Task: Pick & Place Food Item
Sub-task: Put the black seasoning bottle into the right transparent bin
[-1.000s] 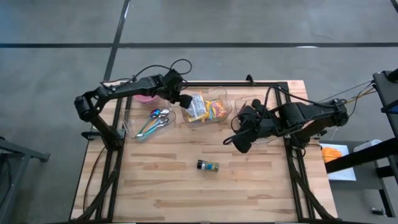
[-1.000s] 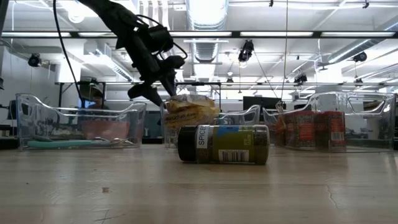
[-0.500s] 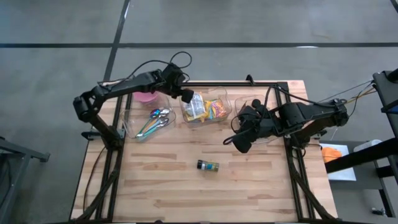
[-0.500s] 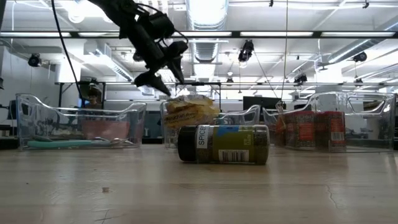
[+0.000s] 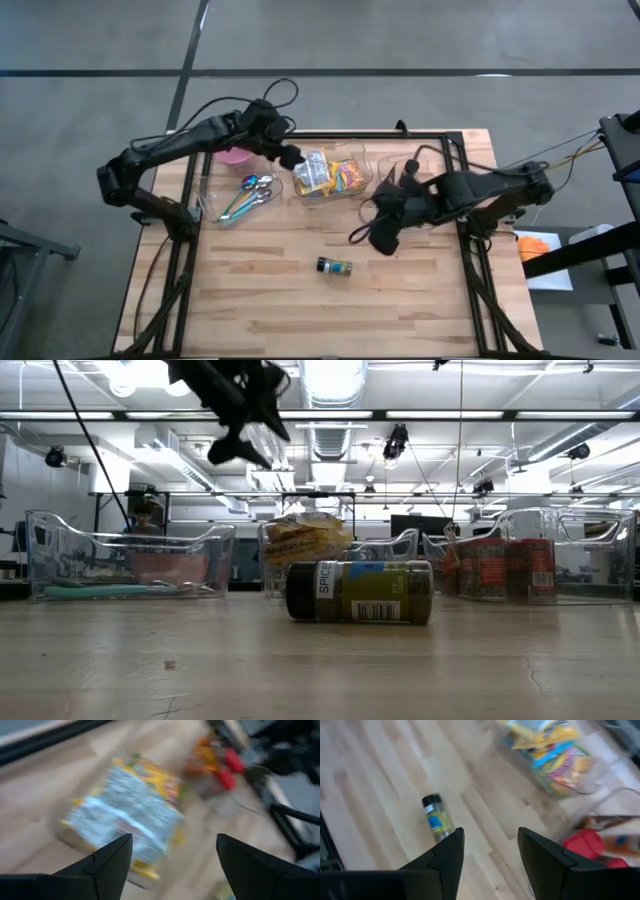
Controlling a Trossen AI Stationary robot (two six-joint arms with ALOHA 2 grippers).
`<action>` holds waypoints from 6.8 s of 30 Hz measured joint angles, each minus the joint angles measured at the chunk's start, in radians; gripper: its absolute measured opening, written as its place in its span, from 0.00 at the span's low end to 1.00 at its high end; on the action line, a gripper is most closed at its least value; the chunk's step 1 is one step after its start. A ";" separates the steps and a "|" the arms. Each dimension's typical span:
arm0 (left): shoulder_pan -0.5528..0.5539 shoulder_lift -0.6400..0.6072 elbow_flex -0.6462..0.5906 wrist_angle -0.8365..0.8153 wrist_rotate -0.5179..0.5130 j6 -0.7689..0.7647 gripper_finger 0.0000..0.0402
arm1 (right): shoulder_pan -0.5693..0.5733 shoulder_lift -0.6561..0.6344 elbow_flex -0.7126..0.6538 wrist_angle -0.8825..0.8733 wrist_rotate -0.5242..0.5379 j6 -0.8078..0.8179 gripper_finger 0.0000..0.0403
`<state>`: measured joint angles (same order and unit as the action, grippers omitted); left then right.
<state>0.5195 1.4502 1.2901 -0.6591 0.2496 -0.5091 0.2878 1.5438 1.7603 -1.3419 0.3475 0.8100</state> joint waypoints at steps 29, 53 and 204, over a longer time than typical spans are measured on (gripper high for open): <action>-0.338 -0.649 -0.434 0.075 -0.112 -0.282 0.73 | -0.039 0.358 -0.001 0.351 -0.306 -0.332 0.89; -0.340 -0.752 -0.418 0.010 0.111 -0.074 0.73 | -0.055 0.861 0.535 0.042 -0.309 -0.304 0.86; -0.545 0.045 -0.056 1.007 0.034 0.042 0.73 | -0.005 -0.322 -0.607 1.610 0.103 -0.450 0.49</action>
<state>-0.0257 1.4952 1.2339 0.3479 0.2837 -0.4675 0.2832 1.2216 1.1534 0.2680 0.4505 0.3602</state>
